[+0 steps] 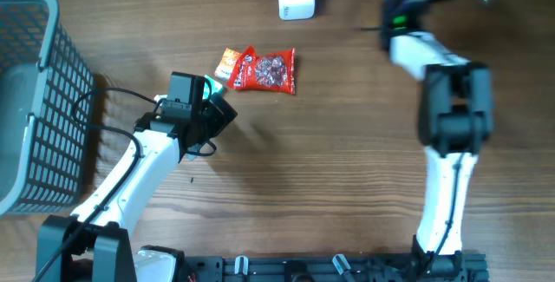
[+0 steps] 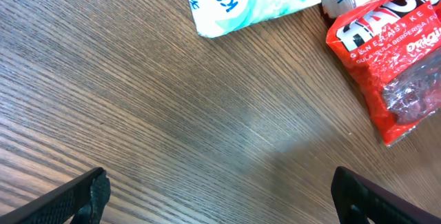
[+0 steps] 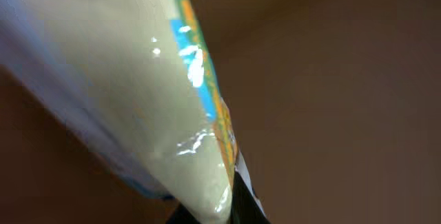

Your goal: Scan the item barcode

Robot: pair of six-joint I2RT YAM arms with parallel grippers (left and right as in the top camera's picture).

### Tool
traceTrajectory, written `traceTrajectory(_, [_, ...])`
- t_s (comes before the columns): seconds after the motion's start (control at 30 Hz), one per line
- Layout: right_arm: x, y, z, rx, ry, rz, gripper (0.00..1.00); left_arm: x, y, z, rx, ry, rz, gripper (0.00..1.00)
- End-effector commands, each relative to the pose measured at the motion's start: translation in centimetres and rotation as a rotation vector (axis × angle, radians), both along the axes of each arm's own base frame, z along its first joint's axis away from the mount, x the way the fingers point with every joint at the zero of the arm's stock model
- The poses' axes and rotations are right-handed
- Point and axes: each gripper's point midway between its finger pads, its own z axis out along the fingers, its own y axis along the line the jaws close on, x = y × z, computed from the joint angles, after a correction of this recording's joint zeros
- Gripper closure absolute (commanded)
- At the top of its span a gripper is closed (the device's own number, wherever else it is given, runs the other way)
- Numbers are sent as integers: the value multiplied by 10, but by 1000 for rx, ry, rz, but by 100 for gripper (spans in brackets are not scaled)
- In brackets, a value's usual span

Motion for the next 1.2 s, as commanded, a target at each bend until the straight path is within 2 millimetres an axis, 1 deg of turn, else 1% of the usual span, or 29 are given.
traceTrajectory(0.0, [-75,-115,-26,75,-20,-416,96,0,2,0,11,-4,-3,0])
traceTrajectory(0.03, [-91,-140,-37,86,24,-472,96,-1,2,0,11,-4,-3,0])
traceTrajectory(0.07, [-105,-159,-44,96,51,-513,96,-1,2,0,11,-4,-3,0])
traceTrajectory(0.1, [-115,-172,-50,106,64,-542,96,-1,2,0,12,-4,-4,0])
traceTrajectory(0.2, [-133,-197,-72,152,144,-558,95,-1,2,0,11,-4,-4,0])
traceTrajectory(0.23, [-135,-201,-89,193,227,-520,88,-1,2,0,11,-4,-4,0])
traceTrajectory(0.3, [-137,-196,-124,320,299,-445,65,-1,2,0,11,-4,-4,0])
traceTrajectory(0.33, [-136,-190,-140,386,330,-405,49,-1,2,0,11,-4,-4,0])
traceTrajectory(0.37, [-135,-185,-149,438,315,-387,26,-1,2,0,12,-4,-4,0])
traceTrajectory(0.4, [-134,-181,-150,452,302,-383,18,0,2,0,11,-4,-3,0])
traceTrajectory(0.43, [-131,-175,-151,466,291,-370,14,-1,2,0,11,-4,-3,0])
traceTrajectory(0.47, [-122,-163,-154,530,287,-318,12,-1,2,0,11,-4,-4,0])
traceTrajectory(0.5, [-110,-143,-159,656,284,-230,7,-1,2,0,11,-4,-4,0])
traceTrajectory(0.53, [-95,-118,-158,841,252,-126,2,-1,2,0,11,-4,-3,0])
traceTrajectory(0.57, [-80,-101,-142,996,155,-68,0,-1,2,0,11,-4,-3,0])
traceTrajectory(0.6, [-71,-93,-128,1074,103,-28,0,-1,2,0,11,-4,-3,0])
traceTrajectory(0.67, [-47,-55,-68,1359,37,218,0,-1,2,0,11,-4,-4,0])
traceTrajectory(0.7, [-45,-46,-58,1411,34,267,0,-1,2,0,11,-4,-3,0])
traceTrajectory(0.73, [-43,-22,-42,1520,38,371,0,-1,2,0,11,-4,-3,0])
traceTrajectory(0.8, [-41,70,-1,1885,84,766,0,-1,2,0,11,-4,-3,0])
traceTrajectory(0.83, [-49,114,14,2035,141,902,0,-1,2,0,12,-4,-4,0])
traceTrajectory(0.87, [-55,140,16,2094,198,923,0,-1,2,0,11,-4,-3,0])
traceTrajectory(0.93, [-69,207,-7,2074,392,835,0,-1,2,0,11,-4,-3,0])
traceTrajectory(0.97, [-75,229,-17,2035,464,814,0,-1,2,0,11,-4,-3,0])
traceTrajectory(1.0, [-87,265,-33,1940,593,812,0,-1,2,0,12,-4,-4,0])
traceTrajectory(1.07, [-102,323,-61,1748,739,785,1,-1,2,0,12,-4,-4,0])
traceTrajectory(1.1, [-106,350,-68,1678,771,799,5,-1,2,0,11,-4,-4,0])
traceTrajectory(1.13, [-110,383,-75,1601,784,822,5,-1,2,0,11,-4,-4,0])
traceTrajectory(1.17, [-111,402,-78,1550,781,839,5,-1,2,0,11,-4,-3,0])
